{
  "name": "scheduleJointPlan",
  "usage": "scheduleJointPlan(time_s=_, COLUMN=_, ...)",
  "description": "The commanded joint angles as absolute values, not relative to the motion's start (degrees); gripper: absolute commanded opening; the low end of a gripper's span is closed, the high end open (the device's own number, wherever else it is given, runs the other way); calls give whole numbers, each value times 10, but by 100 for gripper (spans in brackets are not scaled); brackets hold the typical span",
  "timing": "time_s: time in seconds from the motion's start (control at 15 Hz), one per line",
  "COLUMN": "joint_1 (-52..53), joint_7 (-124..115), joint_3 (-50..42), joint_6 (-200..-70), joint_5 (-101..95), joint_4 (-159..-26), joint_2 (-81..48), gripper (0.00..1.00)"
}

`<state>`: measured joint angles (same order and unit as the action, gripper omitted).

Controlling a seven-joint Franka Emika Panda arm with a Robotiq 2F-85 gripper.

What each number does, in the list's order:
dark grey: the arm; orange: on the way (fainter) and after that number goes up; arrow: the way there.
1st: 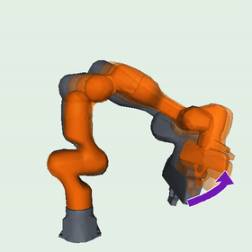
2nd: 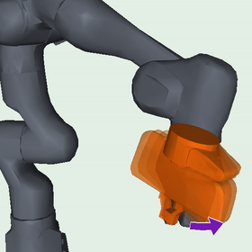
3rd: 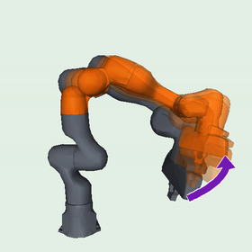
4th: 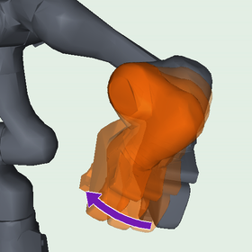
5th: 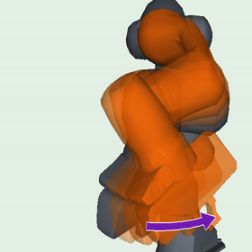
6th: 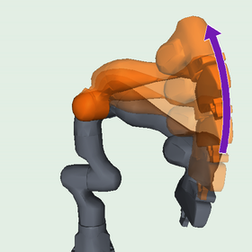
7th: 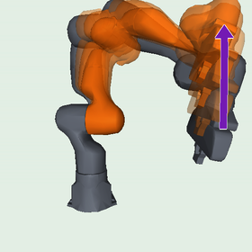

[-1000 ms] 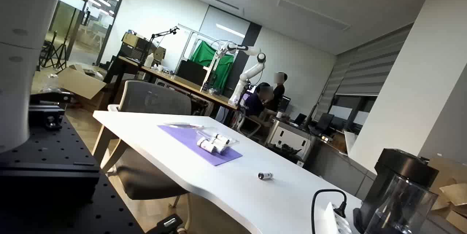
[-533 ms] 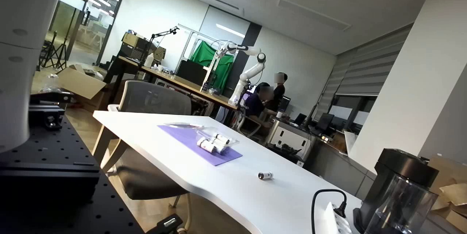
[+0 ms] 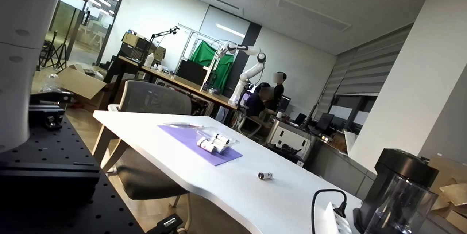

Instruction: Close the lid of the bowl

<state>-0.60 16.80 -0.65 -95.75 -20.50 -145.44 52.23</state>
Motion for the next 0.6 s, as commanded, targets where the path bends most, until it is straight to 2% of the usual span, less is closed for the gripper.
scheduleJointPlan(time_s=0.0, joint_1=43, joint_7=183, joint_3=-1, joint_6=-1049, joint_5=-252, joint_4=-1503, joint_2=473, gripper=100)
scheduleJointPlan(time_s=0.33, joint_1=74, joint_7=180, joint_3=29, joint_6=-1247, joint_5=-315, joint_4=-1578, joint_2=342, gripper=100)
scheduleJointPlan(time_s=0.53, joint_1=57, joint_7=162, joint_3=65, joint_6=-1361, joint_5=-398, joint_4=-1590, joint_2=230, gripper=100)
